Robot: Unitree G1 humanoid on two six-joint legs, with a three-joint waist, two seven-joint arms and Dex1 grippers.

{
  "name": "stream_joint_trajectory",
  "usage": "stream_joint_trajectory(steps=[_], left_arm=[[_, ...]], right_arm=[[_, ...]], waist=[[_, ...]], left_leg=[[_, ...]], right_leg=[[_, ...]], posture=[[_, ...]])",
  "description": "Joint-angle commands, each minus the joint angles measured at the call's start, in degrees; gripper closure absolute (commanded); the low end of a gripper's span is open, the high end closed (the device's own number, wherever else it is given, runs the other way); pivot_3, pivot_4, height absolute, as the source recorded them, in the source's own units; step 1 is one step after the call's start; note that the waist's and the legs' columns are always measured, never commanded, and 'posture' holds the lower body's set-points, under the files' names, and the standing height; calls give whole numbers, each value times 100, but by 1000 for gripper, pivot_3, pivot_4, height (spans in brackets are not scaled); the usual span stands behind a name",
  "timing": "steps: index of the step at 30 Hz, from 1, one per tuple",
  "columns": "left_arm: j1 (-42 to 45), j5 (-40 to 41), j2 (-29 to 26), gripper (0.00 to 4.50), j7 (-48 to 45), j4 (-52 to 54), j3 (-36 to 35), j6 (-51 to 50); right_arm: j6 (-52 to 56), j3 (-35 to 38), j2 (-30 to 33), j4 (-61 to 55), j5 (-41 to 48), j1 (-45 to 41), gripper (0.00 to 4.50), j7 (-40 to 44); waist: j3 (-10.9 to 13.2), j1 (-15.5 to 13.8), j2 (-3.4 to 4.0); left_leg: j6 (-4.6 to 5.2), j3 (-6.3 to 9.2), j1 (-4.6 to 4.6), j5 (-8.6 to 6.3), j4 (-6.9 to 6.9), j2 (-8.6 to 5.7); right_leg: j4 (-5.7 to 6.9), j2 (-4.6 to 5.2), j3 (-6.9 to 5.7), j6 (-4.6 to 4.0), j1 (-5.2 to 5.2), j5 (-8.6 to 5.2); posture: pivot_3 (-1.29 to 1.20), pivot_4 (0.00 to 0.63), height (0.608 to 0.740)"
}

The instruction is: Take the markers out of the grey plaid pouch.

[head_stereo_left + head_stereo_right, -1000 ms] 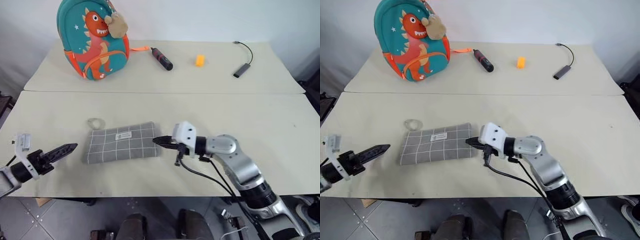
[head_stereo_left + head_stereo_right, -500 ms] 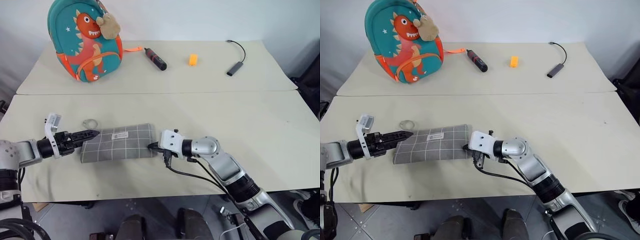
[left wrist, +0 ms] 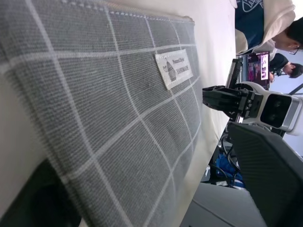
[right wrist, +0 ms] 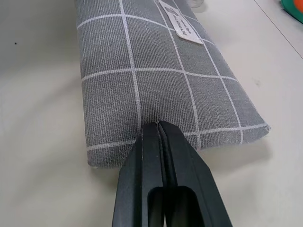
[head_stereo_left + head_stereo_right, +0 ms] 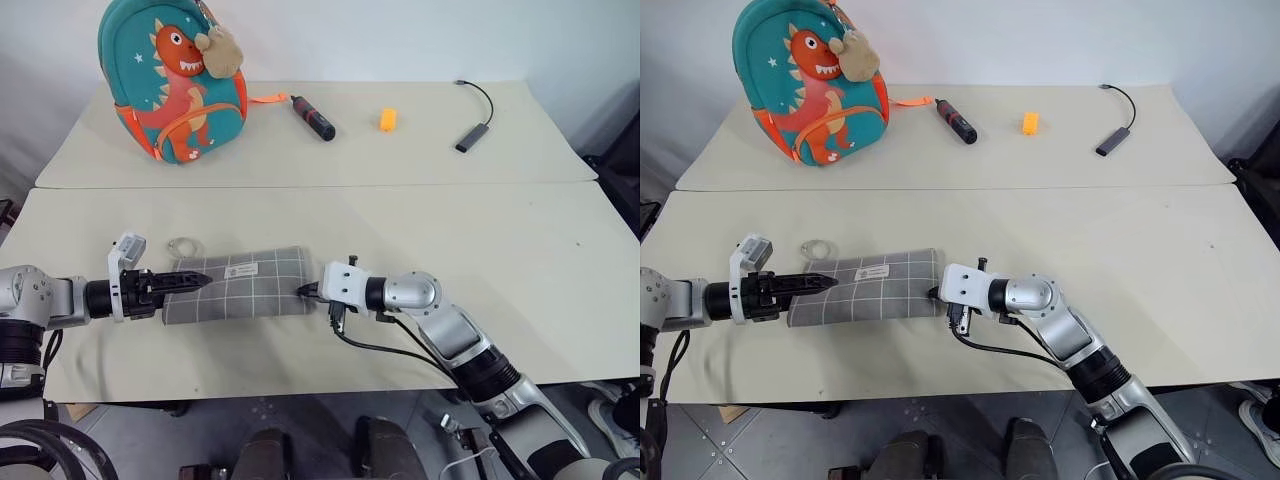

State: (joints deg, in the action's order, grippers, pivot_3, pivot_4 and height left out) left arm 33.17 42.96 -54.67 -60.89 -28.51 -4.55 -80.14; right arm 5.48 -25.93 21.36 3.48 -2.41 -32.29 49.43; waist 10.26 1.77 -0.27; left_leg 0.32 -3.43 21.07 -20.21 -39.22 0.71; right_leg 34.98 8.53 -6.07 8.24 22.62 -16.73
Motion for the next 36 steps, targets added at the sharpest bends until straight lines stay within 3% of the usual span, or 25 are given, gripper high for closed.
stream_joint_trajectory(steps=[1, 11, 12, 15, 21, 23, 24, 27, 29, 31, 34, 36], left_arm=[[-1, -146, -73, 1482, -118, -148, 82, -57], [-173, 60, -139, 4484, -461, 211, -130, -267], [-220, 106, -127, 4484, -465, 309, -182, -312], [-546, 526, 301, 4484, -225, 1165, -1026, -80], [-1164, 691, 1545, 4484, 599, 2768, -2177, 1448], [-1293, 613, 1829, 4500, 694, 3157, -2144, 1928], [-1344, 412, 2240, 4500, 621, 3446, -2030, 2778], [-1442, -676, 2773, 4500, 380, 3674, -1189, 4869], [-1394, -1599, 2892, 4500, 114, 3264, -503, 6335], [-1351, -2065, 2953, 4500, -28, 2925, -174, 7280], [-1016, -2978, 3263, 4500, -73, 1772, 423, 9474], [-754, -3677, 3325, 4500, 1, 978, 861, 10868]], right_arm=[[-133, 109, 74, -49, -59, 44, 4500, 33], [-467, 143, 210, -39, 23, 123, 4500, 223], [-504, 154, 222, -64, 64, 145, 4500, 268], [-330, 637, 534, -985, 1383, 616, 4500, 1154], [1831, 2515, 2015, -2523, 3905, 1622, 4500, 1615], [2246, 2979, 2417, -2575, 4253, 1848, 3936, 1623], [2517, 3385, 2791, -2410, 4368, 2072, 3661, 1741], [2987, 4215, 3434, -1824, 4548, 2442, 2657, 1897], [3408, 4529, 3676, -1444, 4754, 2495, 1963, 1920], [3724, 4677, 3764, -1297, 4932, 2479, 1257, 1908], [4753, 4946, 4108, -1073, 5531, 2213, 218, 1920], [5493, 4934, 4425, -1018, 5821, 2109, 31, 1929]], waist=[[0, 0, 0], [0, 2, -1], [0, 1, -1], [2, -30, -2], [7, -111, -12], [6, -150, -16], [6, -158, -15], [7, -265, -11], [6, -327, -11], [6, -331, -10], [6, -324, -8], [5, -328, -7]], left_leg=[[0, 0, 0, 0, 0, 0], [0, -2, 4, 0, 0, 2], [0, -2, 3, 0, 0, 2], [1, 1, 7, 0, 0, 3], [10, 67, 16, -5, -19, -1], [9, 64, 13, -7, -26, 1], [6, 60, 12, -8, -28, 8], [10, 32, 12, -11, -30, -3], [16, -1, 15, -14, -40, 0], [18, -12, 14, -14, -41, 1], [19, -20, 15, -15, -42, 7], [21, -21, 18, -16, -49, 8]], right_leg=[[0, 0, 0, 0, 0, 0], [0, 0, 0, 0, 4, 0], [1, 0, 0, 0, 4, 0], [0, 1, 0, 0, 5, 0], [-11, 11, -3, 4, -11, 2], [-12, 8, -4, 3, -16, 2], [-13, 2, -4, 3, -16, 3], [-11, 13, 1, 5, -18, 4], [-20, 9, 1, 4, -19, 13], [-27, 7, 3, 5, -18, 20], [-30, 3, 3, 6, -13, 22], [-27, 4, 4, 6, -11, 24]], posture=[[0, 150, 740], [0, 150, 740], [0, 150, 740], [0, 150, 740], [0, 150, 740], [0, 150, 740], [0, 150, 740], [0, 150, 740], [0, 150, 740], [0, 150, 740], [0, 150, 740], [0, 150, 740]])
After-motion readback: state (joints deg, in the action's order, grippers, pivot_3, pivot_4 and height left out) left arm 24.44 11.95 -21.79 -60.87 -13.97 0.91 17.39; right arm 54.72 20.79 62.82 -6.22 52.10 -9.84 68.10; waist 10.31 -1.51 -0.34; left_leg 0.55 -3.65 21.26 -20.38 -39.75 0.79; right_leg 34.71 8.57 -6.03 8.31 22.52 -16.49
